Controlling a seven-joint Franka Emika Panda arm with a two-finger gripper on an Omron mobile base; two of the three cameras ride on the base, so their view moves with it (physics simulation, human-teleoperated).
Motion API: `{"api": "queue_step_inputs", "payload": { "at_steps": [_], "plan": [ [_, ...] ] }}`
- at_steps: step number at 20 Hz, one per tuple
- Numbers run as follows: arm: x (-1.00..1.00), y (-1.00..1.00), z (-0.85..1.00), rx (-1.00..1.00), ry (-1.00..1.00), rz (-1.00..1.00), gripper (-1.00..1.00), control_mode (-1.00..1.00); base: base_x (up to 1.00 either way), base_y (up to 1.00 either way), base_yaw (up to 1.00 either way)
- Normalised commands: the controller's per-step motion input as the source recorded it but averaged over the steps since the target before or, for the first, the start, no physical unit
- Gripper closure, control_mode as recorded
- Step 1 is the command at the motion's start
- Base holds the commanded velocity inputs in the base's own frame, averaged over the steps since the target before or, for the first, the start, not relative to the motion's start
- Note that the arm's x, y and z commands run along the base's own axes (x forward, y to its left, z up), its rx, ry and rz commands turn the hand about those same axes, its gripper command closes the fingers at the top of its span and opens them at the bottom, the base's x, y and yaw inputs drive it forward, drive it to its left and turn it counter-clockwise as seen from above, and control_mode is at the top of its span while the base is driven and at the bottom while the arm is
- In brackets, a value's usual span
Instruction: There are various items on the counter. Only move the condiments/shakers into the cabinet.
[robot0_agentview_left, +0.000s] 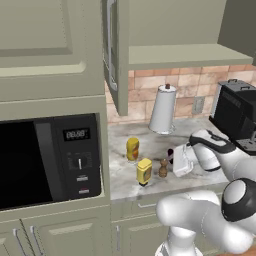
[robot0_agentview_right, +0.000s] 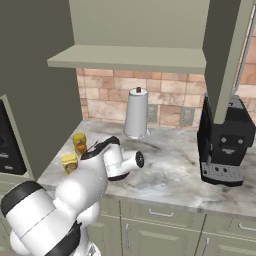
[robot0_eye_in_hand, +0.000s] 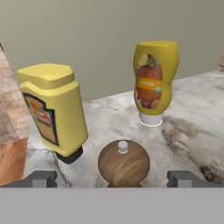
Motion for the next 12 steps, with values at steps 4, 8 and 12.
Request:
{"api": "queue_step_inputs", "payload": {
  "at_steps": [4, 8, 12],
  "plan": [
    [0.26, 0.00, -0.04, 0.00, 0.03, 0.00, -1.00, -1.00, 0.00, 0.00, 0.00],
    [0.18, 0.03, -0.15, 0.00, 0.04, 0.00, -1.00, -1.00, 0.00, 0.00, 0.00],
    [0.09, 0.06, -0.09, 0.00, 0.02, 0.00, 1.00, -1.00, 0.00, 0.00, 0.00]
  ]
}}
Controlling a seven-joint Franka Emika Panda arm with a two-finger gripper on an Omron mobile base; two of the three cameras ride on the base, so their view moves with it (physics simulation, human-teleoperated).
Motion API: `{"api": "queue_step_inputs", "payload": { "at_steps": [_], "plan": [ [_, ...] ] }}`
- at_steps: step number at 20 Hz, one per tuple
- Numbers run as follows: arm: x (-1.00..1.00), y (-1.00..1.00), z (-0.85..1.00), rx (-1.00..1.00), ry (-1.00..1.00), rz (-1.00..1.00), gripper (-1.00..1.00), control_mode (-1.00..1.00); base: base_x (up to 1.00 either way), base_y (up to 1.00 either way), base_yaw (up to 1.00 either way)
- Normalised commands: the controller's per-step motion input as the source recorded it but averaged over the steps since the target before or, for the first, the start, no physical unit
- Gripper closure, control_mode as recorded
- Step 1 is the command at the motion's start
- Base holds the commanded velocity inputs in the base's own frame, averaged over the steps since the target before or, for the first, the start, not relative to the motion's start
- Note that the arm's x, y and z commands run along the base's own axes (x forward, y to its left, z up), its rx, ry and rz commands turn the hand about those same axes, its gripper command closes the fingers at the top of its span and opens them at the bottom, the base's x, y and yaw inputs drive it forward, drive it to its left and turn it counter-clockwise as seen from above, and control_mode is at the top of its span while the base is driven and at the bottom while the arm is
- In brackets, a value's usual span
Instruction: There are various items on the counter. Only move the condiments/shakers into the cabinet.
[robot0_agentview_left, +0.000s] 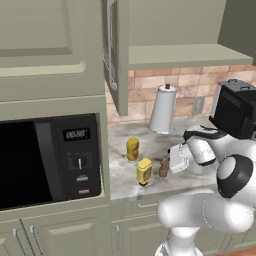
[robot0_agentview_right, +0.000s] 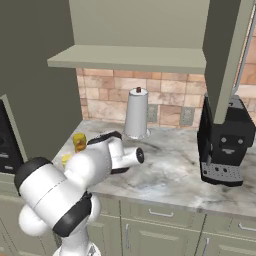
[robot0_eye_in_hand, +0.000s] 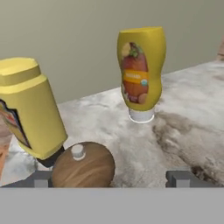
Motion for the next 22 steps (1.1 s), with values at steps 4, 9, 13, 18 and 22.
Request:
{"api": "queue_step_inputs", "payload": {
  "at_steps": [4, 9, 13, 18, 22],
  "plan": [
    [-0.02, 0.02, -0.02, 0.00, 0.00, 0.02, 1.00, -1.00, 0.00, 0.00, 0.00],
    [-0.31, 0.01, 0.43, 0.00, -0.11, 0.01, 1.00, -1.00, 0.00, 0.00, 0.00],
    [-0.14, 0.00, 1.00, 0.00, -0.05, -0.11, 1.00, -1.00, 0.00, 0.00, 0.00],
    [-0.22, -0.01, 1.00, 0.00, -0.05, -0.17, 1.00, -1.00, 0.00, 0.00, 0.00],
    [-0.31, -0.19, 1.00, -0.01, -0.08, -0.19, 1.00, -1.00, 0.00, 0.00, 0.00]
  ]
}}
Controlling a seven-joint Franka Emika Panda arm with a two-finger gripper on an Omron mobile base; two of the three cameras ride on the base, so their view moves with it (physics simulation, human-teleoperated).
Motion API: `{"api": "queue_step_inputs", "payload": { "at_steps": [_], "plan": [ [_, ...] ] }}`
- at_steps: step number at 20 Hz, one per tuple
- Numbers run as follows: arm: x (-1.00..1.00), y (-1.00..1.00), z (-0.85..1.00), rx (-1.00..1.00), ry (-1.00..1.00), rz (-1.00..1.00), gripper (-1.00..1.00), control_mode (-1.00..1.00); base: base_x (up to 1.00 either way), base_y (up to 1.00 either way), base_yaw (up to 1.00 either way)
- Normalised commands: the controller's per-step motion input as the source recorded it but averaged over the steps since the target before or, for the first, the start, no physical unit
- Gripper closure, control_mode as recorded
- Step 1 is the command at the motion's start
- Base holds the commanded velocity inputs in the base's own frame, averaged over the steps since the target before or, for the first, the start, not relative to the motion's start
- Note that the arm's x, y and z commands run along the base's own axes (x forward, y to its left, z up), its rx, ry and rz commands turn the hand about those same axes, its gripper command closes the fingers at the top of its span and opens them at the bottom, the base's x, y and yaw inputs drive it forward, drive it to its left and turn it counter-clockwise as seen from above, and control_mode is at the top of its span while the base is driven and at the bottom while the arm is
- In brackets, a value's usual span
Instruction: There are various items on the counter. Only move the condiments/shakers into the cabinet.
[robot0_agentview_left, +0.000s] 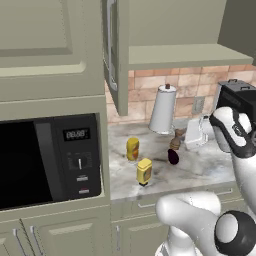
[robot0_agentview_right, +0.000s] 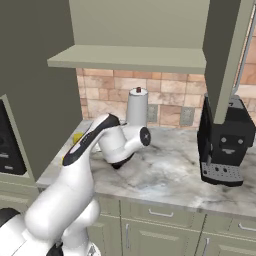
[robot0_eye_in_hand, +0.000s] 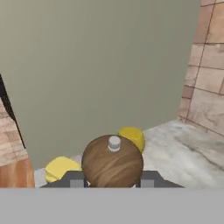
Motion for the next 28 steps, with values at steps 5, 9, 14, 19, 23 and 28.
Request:
{"api": "queue_step_inputs", "payload": {
  "at_steps": [5, 9, 14, 19, 23, 28],
  "plan": [
    [-0.46, -0.35, 1.00, -0.08, -0.14, -0.19, 1.00, -1.00, 0.00, 0.00, 0.00],
    [-0.33, -0.54, 1.00, -0.12, -0.11, -0.17, 1.00, -1.00, 0.00, 0.00, 0.00],
    [-0.27, -0.42, 1.00, -0.15, -0.10, -0.11, 1.00, -1.00, 0.00, 0.00, 0.00],
    [-0.03, -0.30, 1.00, -0.08, -0.01, -0.19, 1.00, -1.00, 0.00, 0.00, 0.00],
    [0.03, -0.10, 1.00, -0.01, -0.06, -0.20, 1.00, -1.00, 0.00, 0.00, 0.00],
    [0.28, -0.05, 0.94, 0.05, -0.07, -0.09, 1.00, -1.00, 0.00, 0.00, 0.00]
  ]
}}
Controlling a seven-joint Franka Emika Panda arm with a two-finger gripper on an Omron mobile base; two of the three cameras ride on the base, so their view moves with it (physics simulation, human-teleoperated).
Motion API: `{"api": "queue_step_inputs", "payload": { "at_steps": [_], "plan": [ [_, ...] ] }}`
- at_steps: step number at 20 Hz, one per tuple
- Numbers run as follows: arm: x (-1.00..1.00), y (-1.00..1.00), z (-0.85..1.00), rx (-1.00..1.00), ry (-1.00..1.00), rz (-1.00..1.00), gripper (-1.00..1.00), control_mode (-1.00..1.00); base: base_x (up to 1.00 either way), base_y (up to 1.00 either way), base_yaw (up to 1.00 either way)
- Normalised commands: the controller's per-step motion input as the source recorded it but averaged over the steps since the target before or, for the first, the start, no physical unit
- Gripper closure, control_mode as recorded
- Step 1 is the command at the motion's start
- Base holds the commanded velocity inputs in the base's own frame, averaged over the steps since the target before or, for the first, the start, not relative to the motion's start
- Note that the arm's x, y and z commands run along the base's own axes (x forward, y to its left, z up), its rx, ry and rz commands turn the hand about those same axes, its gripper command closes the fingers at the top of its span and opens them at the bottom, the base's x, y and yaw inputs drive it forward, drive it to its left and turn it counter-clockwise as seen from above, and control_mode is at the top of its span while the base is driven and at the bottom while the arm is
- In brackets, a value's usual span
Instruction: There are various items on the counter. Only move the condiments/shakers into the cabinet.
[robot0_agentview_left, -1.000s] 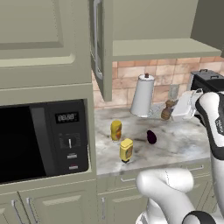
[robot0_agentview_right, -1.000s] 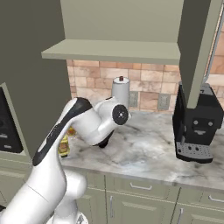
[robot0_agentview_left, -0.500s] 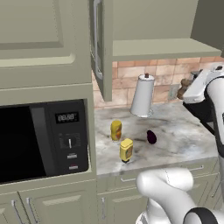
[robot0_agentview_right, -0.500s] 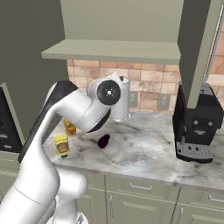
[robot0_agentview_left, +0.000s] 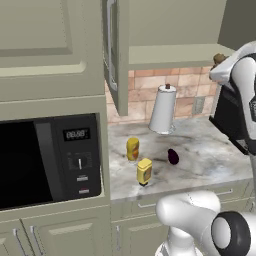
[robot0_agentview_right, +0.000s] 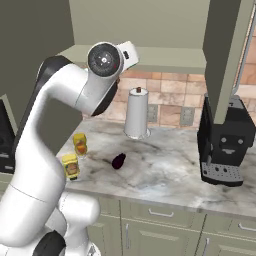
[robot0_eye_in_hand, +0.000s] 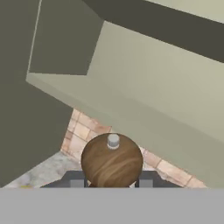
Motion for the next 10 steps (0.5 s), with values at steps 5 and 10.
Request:
{"api": "queue_step_inputs", "payload": {
  "at_steps": [5, 10],
  "plan": [
    [0.11, -0.23, 0.41, 0.15, -0.04, -0.02, 1.00, -1.00, 0.00, 0.00, 0.00],
    [0.30, -0.18, 0.18, 0.12, 0.01, -0.06, 1.00, -1.00, 0.00, 0.00, 0.00]
  ]
}}
